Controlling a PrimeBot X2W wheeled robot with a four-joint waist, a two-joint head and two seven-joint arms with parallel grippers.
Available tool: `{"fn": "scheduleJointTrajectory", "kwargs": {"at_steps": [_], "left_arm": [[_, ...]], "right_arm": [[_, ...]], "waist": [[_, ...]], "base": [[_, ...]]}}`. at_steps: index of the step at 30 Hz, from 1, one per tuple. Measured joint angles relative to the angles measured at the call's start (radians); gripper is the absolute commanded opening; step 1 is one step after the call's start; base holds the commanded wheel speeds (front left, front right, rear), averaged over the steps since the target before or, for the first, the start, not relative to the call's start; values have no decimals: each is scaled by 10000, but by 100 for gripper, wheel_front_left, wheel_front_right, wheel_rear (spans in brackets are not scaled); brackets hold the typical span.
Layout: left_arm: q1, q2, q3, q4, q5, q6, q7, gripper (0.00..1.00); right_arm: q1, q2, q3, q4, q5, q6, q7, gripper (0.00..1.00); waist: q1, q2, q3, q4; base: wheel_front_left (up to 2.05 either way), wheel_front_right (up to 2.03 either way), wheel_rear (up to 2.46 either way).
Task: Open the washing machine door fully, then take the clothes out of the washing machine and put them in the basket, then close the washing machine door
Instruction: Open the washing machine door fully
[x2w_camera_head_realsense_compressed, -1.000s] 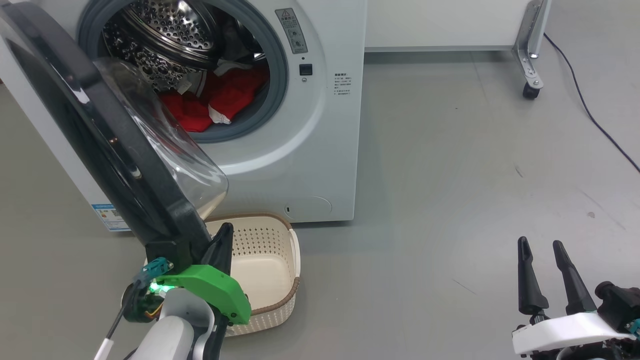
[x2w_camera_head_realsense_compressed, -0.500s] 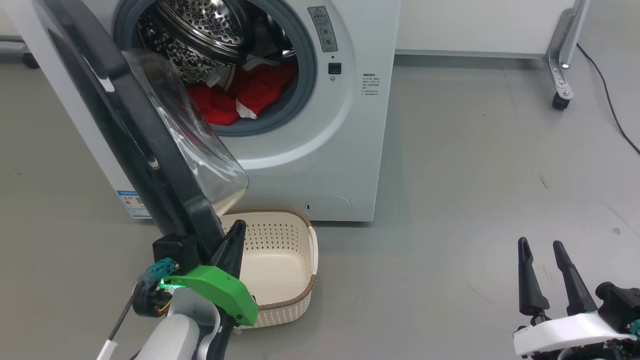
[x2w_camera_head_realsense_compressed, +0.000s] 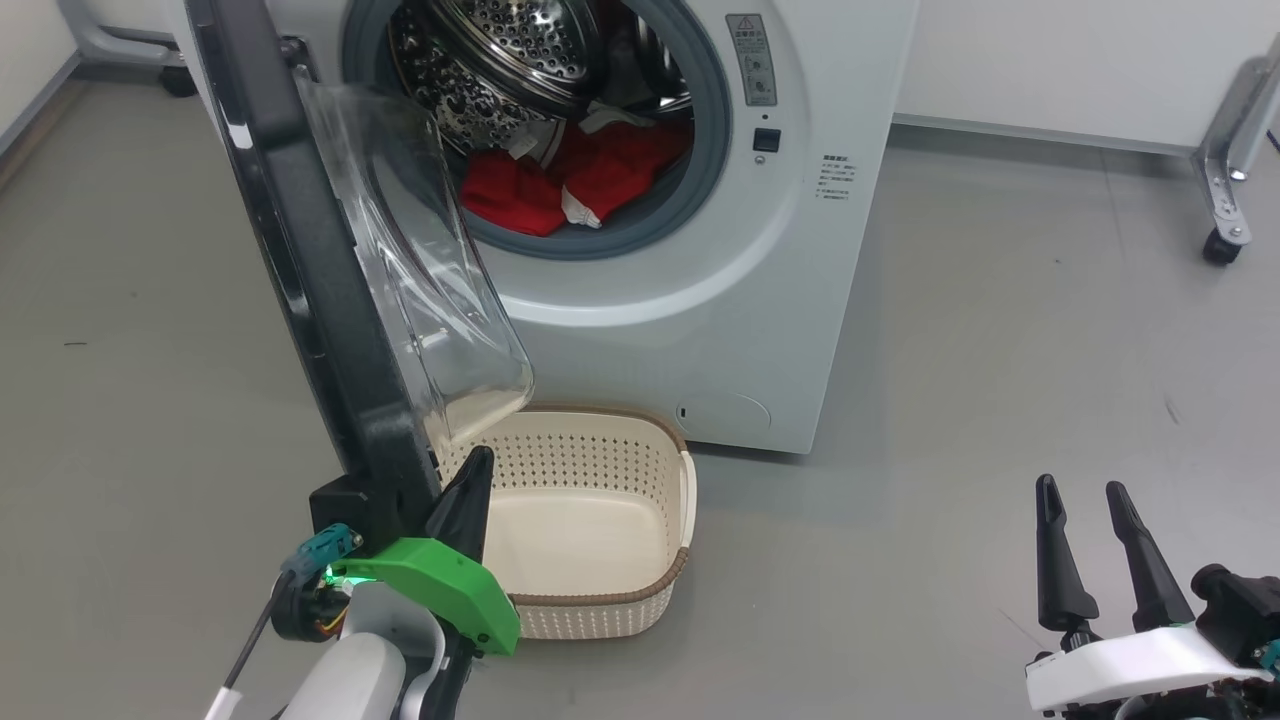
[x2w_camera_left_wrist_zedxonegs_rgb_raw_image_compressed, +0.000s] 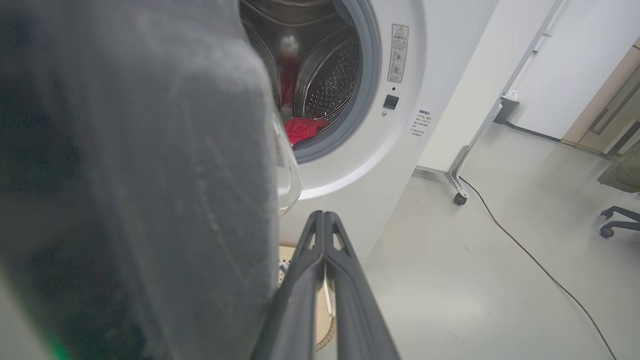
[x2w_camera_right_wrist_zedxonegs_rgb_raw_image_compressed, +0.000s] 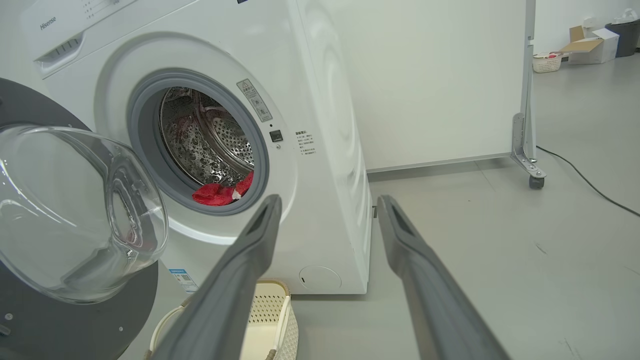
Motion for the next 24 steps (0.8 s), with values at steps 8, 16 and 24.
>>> {"fn": "scheduleJointTrajectory", "kwargs": {"at_steps": [8, 16, 24], "left_arm": [[-71, 6, 176, 86, -102, 40, -259, 0], [-96, 111, 627, 192, -286, 128, -483, 0], [-97, 562, 1172, 316, -351, 249, -606, 0]], "right_arm": [[1, 6, 50, -6, -98, 79, 0, 100], [1, 35, 238, 12, -198, 88, 0, 100], [2, 27, 368, 21, -301, 163, 0, 100]], "waist": [[0, 0, -4, 619], [0, 0, 52, 1164], [0, 0, 260, 1417]], "base": [[0, 0, 0], [0, 0, 0], [0, 0, 0]]}}
